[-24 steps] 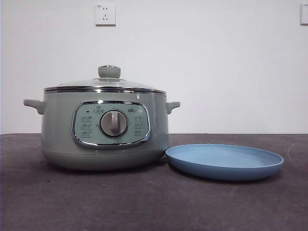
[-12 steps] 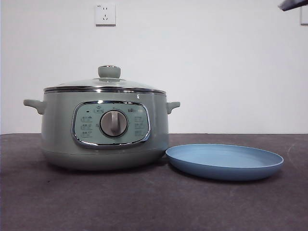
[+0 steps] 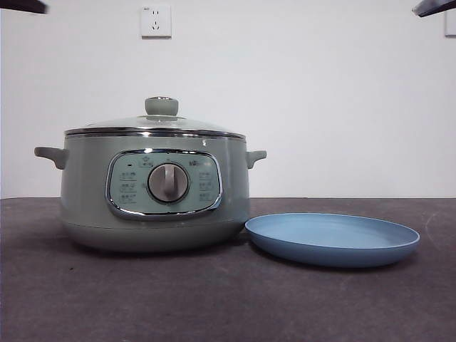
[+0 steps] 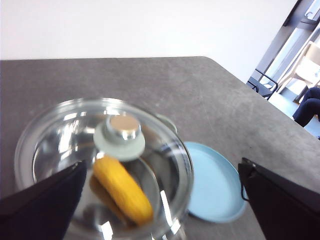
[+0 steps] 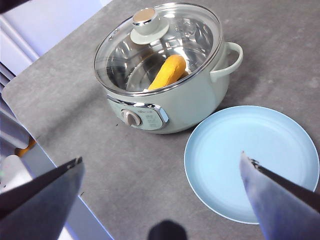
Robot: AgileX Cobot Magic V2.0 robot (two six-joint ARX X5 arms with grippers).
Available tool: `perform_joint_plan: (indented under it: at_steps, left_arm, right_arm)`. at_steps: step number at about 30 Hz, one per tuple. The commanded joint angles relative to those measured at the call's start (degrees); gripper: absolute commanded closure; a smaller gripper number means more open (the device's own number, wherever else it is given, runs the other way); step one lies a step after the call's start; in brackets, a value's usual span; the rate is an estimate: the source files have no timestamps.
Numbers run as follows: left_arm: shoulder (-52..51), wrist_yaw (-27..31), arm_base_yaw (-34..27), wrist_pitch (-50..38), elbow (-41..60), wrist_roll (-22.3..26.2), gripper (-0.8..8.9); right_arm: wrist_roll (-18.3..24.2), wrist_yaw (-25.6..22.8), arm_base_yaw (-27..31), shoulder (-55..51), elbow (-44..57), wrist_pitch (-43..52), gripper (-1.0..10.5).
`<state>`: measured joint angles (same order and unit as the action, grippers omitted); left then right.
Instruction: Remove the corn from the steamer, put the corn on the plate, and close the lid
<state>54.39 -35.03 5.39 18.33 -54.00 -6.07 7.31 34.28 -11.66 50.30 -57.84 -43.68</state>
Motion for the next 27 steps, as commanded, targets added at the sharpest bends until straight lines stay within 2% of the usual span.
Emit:
perform_joint_plan:
  at_steps: [1,6,11,17,27]
  left_arm:
    - [6.3,2.8,2.9,-0.8,-4.0,3.3,2.30]
    - [17.4,10.2,8.3,-1.0,-11.7,8.5,2.30]
    - [25.8,15.5,11.5,-4.5,-15.1,10.8,2.30]
    - [32.5,17.4,13.1,-8.5,-15.1,10.9,2.30]
    - [37.7,20.3,15.0,-9.0,-15.1,10.8,2.53]
  right_arm:
    - [0.0,-0.2,-0.1,0.0,0.0,0.3,3.2]
    - [0.0,-0.2,-0.1,0.0,0.0,0.3,3.2]
    - [0.0,-0.2,-0.1,0.0,0.0,0.2,3.2]
    - [-0.2,-0.2,-0.1,0.0,0.0,-0.3,3.2]
    - [-0.2,-0.2,-0.1,0.0,0.0,-0.3,3.2]
